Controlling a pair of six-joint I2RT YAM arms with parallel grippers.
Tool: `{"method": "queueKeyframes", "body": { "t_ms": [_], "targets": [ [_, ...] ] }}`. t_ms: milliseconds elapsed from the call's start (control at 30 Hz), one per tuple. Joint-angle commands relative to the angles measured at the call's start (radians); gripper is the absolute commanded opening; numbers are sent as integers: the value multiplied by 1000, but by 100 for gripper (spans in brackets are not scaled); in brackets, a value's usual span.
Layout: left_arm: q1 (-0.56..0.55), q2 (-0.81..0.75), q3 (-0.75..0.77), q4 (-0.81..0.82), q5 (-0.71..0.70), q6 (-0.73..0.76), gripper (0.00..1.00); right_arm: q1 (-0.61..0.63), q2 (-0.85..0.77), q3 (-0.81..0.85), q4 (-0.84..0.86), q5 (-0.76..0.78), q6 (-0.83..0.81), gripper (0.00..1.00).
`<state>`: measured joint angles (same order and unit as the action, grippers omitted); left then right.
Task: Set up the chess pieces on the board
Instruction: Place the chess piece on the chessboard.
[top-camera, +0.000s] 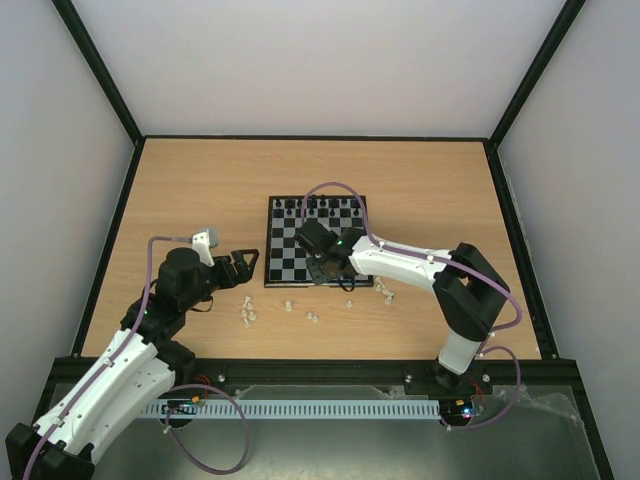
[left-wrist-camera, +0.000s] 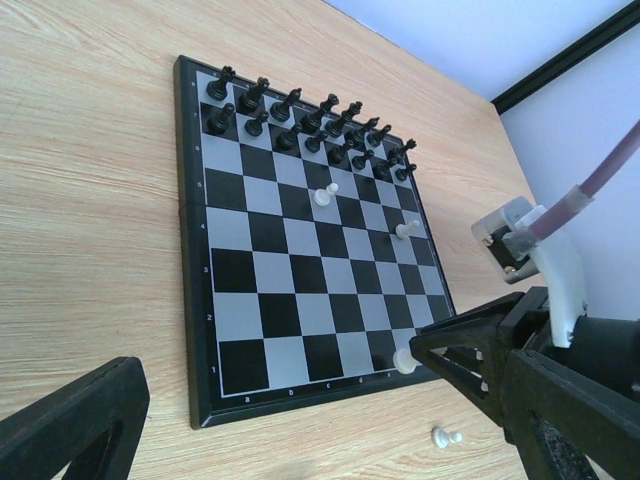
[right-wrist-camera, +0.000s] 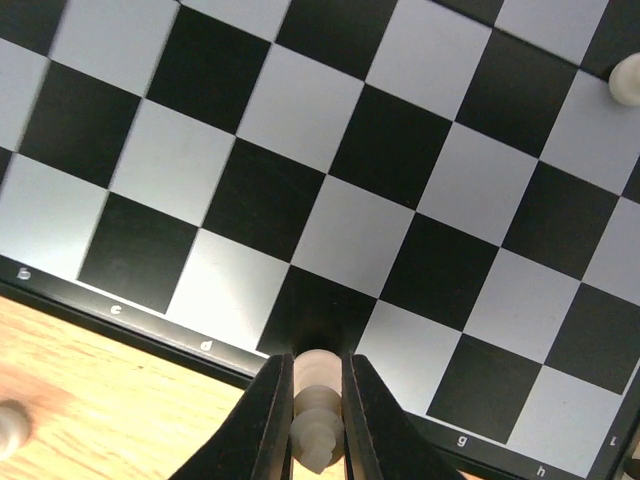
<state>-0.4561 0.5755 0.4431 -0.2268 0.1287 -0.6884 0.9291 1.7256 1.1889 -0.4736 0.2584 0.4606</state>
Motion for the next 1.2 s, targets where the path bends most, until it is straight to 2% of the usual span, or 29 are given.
{"method": "queueKeyframes", "body": {
  "t_ms": [0,733,900,1167],
  "targets": [
    [-5,-5,-2,-17,-9,-8,99,4,40,-14,-42,29,11,11],
    [-6,-6,-14,-13,-11,-15,100,3,107,5,21,17,2,13],
    [-6,-5,-14,-13,-11,-13,99,4,92,-5,28,9,8,25],
    [-6,-4,-14,-13,-13,-13,99,-9,14,15,8,8,4,39]
  ]
}}
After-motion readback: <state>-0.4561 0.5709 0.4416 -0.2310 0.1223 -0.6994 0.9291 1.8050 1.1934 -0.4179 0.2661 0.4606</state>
